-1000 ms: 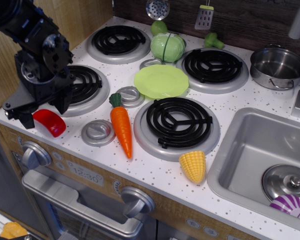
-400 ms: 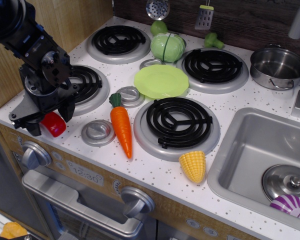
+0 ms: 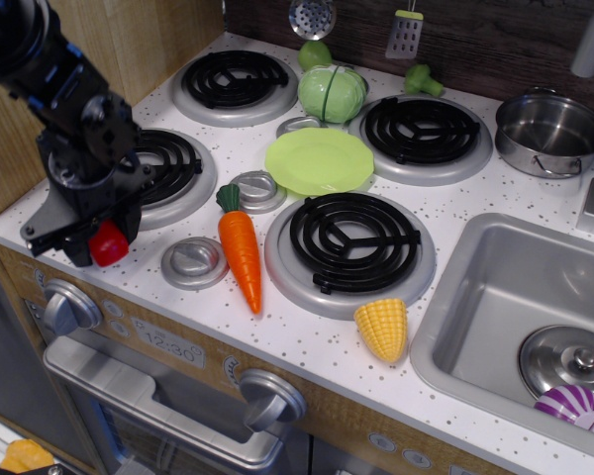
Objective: Put sushi on plate
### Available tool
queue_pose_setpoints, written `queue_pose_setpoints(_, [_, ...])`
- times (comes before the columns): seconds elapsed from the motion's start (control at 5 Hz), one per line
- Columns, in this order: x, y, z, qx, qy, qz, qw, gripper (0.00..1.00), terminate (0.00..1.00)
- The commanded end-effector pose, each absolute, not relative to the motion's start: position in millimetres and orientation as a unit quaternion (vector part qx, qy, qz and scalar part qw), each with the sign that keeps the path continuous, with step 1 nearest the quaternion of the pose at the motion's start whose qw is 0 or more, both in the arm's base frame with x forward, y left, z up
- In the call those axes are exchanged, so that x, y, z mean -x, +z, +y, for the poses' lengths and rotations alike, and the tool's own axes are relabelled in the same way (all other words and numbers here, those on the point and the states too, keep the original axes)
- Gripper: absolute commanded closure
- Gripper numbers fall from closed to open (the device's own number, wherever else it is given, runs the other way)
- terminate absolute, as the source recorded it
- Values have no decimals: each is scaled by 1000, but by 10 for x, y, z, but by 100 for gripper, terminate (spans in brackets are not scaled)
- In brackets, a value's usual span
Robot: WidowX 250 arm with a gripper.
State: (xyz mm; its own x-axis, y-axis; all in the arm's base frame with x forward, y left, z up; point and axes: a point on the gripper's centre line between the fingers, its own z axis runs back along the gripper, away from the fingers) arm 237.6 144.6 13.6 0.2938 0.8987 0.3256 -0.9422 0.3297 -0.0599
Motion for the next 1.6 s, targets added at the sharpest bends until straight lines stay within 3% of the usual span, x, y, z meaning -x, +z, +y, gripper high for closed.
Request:
queue_pose_setpoints(0.0, [-2849,824,1133,-60,535,-146,830,100,0])
queue_pose_setpoints(0.2, [-3232,1119,742,-94,498,-147,849,100,0])
queue_pose_setpoints(0.4, [-3623,1089,544,-76,486,-177,852,100,0])
queue_pose_setpoints(0.6, [-3932,887,400,-42,484,-213,848,100,0])
queue_pose_setpoints(1.2, [-4111,471,418,1,457,-254,852,100,0])
queue_pose_setpoints(1.4, [-4107,491,514,14,459,-256,851,0,0])
